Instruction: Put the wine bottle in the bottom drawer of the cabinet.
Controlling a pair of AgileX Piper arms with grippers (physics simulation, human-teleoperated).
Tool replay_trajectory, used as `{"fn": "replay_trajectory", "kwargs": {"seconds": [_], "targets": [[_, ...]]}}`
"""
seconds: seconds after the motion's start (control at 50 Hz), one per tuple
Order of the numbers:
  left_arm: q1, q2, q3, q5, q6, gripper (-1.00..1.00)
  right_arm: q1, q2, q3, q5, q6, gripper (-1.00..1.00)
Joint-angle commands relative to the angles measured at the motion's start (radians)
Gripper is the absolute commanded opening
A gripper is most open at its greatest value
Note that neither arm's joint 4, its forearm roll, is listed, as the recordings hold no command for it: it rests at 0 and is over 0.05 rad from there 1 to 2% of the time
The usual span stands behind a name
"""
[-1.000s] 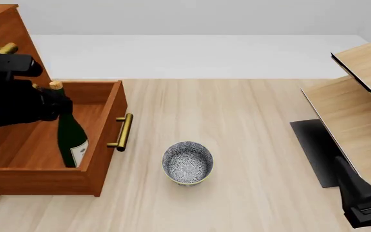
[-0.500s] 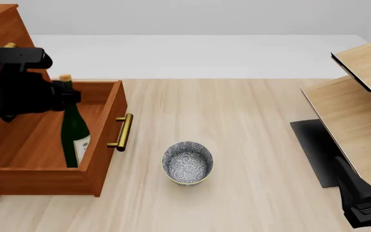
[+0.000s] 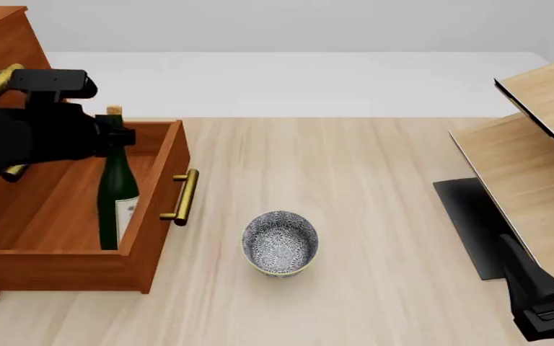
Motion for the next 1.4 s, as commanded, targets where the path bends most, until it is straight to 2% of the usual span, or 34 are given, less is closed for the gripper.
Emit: {"fn": "replay_trajectory", "kwargs": {"seconds": [0.02,0.28,0.58,0.62,0.64,0.92,1.4], "targets": [[0.002,0.072,0.014,-0.028,0.004,-1.0,-0.001,0.007,0.0,-0.005,0.0,1.0],[0.023,0.137,0.003,-0.067,-0.011,-1.0,-0.002,0.004,-0.001,0.001,0.0,1.0],[0.036,0.21,-0.027,-0.087,0.001,-1.0,-0.004,0.009,-0.001,0.0,0.002,1.0],[0.036,0.225,-0.027,-0.091,0.023,-1.0,-0.004,0.011,-0.001,-0.002,0.002,1.0],[0.033,0.227,-0.029,-0.094,0.004,-1.0,-0.003,0.012,-0.001,-0.004,0.002,1.0],[0.042,0.272,-0.042,-0.115,0.018,-1.0,-0.007,0.01,-0.001,0.001,0.003,1.0],[0.036,0.341,-0.021,-0.174,0.012,-1.0,-0.005,0.004,-0.001,0.012,0.005,1.0]]}}
